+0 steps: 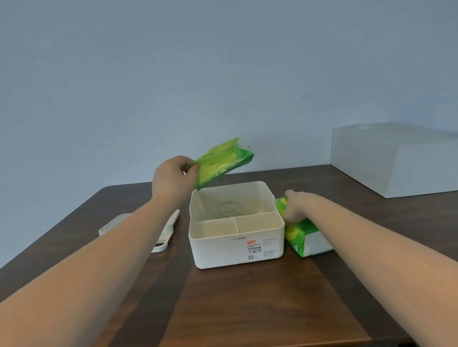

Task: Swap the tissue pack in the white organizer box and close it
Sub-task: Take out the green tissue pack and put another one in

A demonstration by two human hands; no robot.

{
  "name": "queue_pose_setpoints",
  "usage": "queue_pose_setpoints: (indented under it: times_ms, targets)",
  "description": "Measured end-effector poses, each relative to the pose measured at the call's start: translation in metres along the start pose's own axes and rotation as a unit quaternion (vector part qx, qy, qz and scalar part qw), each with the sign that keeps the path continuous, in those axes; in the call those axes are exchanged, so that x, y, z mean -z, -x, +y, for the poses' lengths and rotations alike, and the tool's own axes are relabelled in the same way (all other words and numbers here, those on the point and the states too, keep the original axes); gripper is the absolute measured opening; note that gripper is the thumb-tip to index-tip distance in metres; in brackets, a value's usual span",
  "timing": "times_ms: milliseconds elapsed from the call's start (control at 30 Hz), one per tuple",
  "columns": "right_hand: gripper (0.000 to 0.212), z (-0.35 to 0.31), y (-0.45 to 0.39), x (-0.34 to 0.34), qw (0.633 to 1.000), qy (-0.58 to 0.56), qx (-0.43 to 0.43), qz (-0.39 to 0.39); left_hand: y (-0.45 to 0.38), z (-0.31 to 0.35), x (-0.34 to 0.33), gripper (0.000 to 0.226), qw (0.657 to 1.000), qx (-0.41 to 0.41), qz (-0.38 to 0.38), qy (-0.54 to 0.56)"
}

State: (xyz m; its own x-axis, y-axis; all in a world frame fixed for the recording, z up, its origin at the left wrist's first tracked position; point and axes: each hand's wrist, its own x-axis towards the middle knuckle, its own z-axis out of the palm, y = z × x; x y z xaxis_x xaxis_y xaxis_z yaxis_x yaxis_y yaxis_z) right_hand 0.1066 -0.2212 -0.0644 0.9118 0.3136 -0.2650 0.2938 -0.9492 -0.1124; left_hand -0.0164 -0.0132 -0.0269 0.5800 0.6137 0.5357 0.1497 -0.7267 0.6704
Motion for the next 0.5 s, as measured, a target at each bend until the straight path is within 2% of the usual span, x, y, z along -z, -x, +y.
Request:
queue_pose_setpoints:
  times_ms: [167, 267, 367, 500]
  targets:
    - [0.091, 0.006, -0.021, -0.008, 0.997, -0.063, -0.014, 0.031, -0.004, -0.009, 0.003, 0.02, 0.998, -0.002, 0.055, -0.024]
    - [0.094, 0.009, -0.011, 0.001, 0.993, -0.107, -0.021, 0.047, -0.011, -0.02, 0.004, 0.023, 0.997, 0.011, 0.057, -0.055]
    - [0.095, 0.007, -0.003, 0.019, 0.984, -0.143, -0.027, 0.102, -0.018, -0.034, 0.006, 0.025, 0.995, 0.029, 0.054, -0.075]
    - [0.091, -0.006, 0.002, 0.047, 0.966, -0.199, 0.01, 0.165, -0.023, -0.051, 0.009, 0.026, 0.993, 0.047, 0.045, -0.102]
